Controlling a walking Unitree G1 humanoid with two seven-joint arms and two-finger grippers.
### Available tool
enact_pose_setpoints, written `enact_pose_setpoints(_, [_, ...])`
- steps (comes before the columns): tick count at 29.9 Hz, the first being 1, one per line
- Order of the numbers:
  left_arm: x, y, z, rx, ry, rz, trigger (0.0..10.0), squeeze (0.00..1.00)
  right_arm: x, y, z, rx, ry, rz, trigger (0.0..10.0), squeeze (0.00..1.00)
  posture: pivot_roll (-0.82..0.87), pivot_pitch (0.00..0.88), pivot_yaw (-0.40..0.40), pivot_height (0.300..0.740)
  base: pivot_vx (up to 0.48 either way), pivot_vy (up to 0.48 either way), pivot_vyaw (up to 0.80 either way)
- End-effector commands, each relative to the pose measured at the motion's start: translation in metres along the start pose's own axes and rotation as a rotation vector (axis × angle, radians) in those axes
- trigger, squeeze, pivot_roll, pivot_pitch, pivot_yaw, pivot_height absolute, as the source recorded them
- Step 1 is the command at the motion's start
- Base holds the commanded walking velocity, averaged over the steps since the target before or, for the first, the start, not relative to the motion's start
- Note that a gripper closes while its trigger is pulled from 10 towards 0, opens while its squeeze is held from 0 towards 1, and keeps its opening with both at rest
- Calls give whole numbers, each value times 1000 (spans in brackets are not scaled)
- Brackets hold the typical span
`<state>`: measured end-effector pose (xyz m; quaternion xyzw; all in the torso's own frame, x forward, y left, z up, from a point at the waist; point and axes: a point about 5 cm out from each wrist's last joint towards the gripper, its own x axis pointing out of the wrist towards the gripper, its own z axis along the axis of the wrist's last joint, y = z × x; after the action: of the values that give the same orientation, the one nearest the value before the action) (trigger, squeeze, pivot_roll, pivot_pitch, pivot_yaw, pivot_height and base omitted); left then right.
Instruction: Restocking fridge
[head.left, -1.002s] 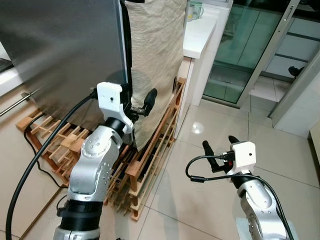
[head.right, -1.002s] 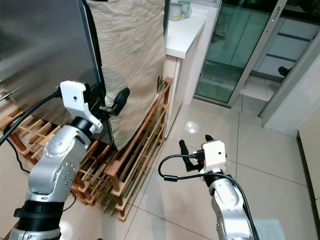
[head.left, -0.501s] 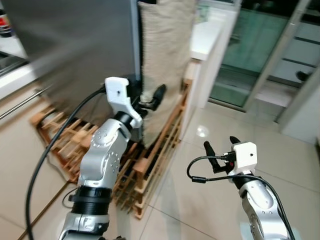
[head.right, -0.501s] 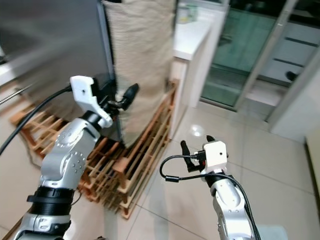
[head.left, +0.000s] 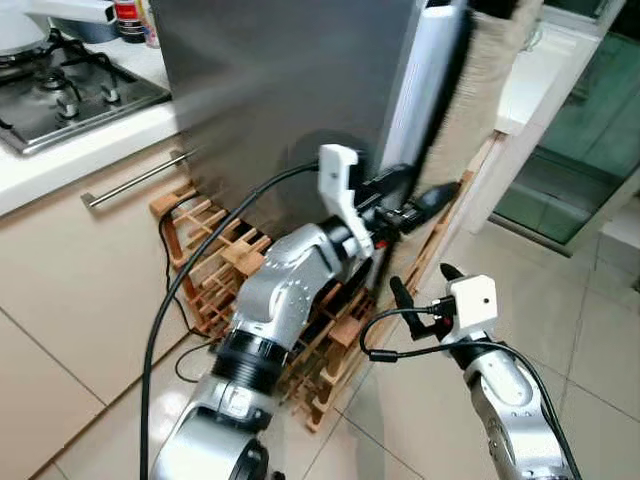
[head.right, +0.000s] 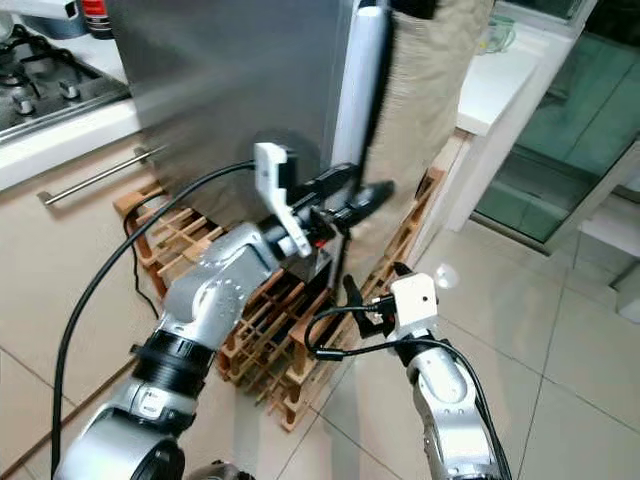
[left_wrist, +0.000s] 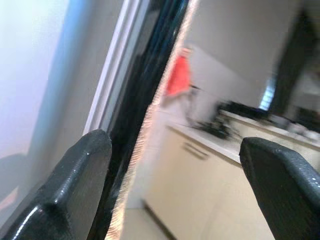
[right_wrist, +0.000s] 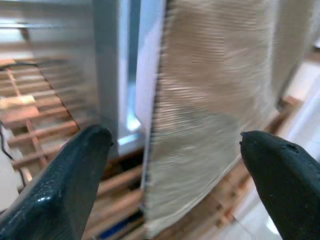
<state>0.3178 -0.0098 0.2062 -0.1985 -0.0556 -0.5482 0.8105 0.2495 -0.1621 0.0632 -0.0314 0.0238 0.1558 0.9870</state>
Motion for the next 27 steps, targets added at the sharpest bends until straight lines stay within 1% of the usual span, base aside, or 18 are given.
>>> enact_pose_setpoints(1, [57, -55, 10, -76, -100, -199, 10000, 0, -11, -5, -8, 5, 59, 3, 10000, 0, -118, 0, -25, 740, 0, 0, 0])
enact_pose_setpoints(4, [51, -50, 6, -70, -93, -173, 10000, 0, -35, -19, -31, -13, 158, -38, 10000, 0, -119, 0, -27, 740, 0, 0, 0])
enact_pose_setpoints(5, [44, -46, 7, -66, -98, -158, 10000, 0, -44, -25, -45, -23, 202, -49, 10000, 0, -123, 0, -25, 740, 0, 0, 0])
enact_pose_setpoints(6, [44, -46, 7, -66, -98, -158, 10000, 0, -44, -25, -45, -23, 202, -49, 10000, 0, -123, 0, -25, 740, 0, 0, 0])
enact_pose_setpoints(9, [33, -38, 9, -60, -102, -124, 10000, 0, -47, -27, -57, -8, 254, -41, 10000, 0, -119, 0, -22, 740, 0, 0, 0])
enact_pose_setpoints(10, [18, -29, 11, -37, -98, -83, 10000, 0, -49, -25, -63, 5, 279, -31, 10000, 0, -115, 0, -19, 740, 0, 0, 0])
enact_pose_setpoints(11, [12, -26, 12, -25, -94, -68, 10000, 0, -50, -24, -64, 11, 285, -24, 10000, 0, -115, 0, -19, 740, 0, 0, 0])
enact_pose_setpoints(12, [12, -26, 12, -25, -94, -68, 10000, 0, -50, -24, -64, 11, 285, -24, 10000, 0, -115, 0, -19, 740, 0, 0, 0])
enact_pose_setpoints(13, [-13, -8, 11, 48, -61, 35, 10000, 0, -44, -22, -66, 30, 275, -18, 10000, 0, -114, 0, -12, 740, 0, 0, 0])
enact_pose_setpoints(14, [-13, -8, 11, 48, -61, 35, 10000, 0, -44, -22, -66, 30, 275, -18, 10000, 0, -114, 0, -12, 740, 0, 0, 0])
enact_pose_setpoints(15, [-29, 4, 10, 96, -37, 108, 10000, 0, -37, -24, -63, 47, 254, -29, 10000, 0, -111, 0, -10, 740, 0, 0, 0])
enact_pose_setpoints(16, [-61, 26, 9, 173, 1, 240, 10000, 0, -24, -34, -48, 74, 196, -47, 10000, 0, -97, 0, -8, 740, 0, 0, 0])
enact_pose_setpoints(19, [-116, 51, 21, 223, 2, 422, 10000, 0, -11, -45, -25, 84, 113, -29, 10000, 0, -86, 0, -6, 740, 0, 0, 0])
enact_pose_setpoints(21, [-141, 56, 29, 271, 10, 485, 10000, 0, -2, -45, -12, 83, 72, -5, 10000, 0, -77, 0, -9, 740, 0, 0, 0])
enact_pose_setpoints(22, [-148, 57, 31, 288, 14, 501, 10000, 0, 1, -44, -8, 86, 60, 2, 10000, 0, -77, 0, -9, 740, 0, 0, 0])
enact_pose_setpoints(23, [-170, 57, 39, 314, 18, 550, 10000, 0, 12, -44, 4, 82, 17, 12, 10000, 0, -58, 0, -18, 740, 0, 0, 0])
enact_pose_setpoints(24, [-170, 57, 39, 314, 18, 550, 10000, 0, 12, -44, 4, 82, 17, 12, 10000, 0, -58, 0, -18, 740, 0, 0, 0])
enact_pose_setpoints(27, [-194, 55, 44, 340, 28, 627, 10000, 0, 25, -45, 15, 82, -22, 9, 10000, 0, -34, 0, -29, 740, 0, 0, 0])
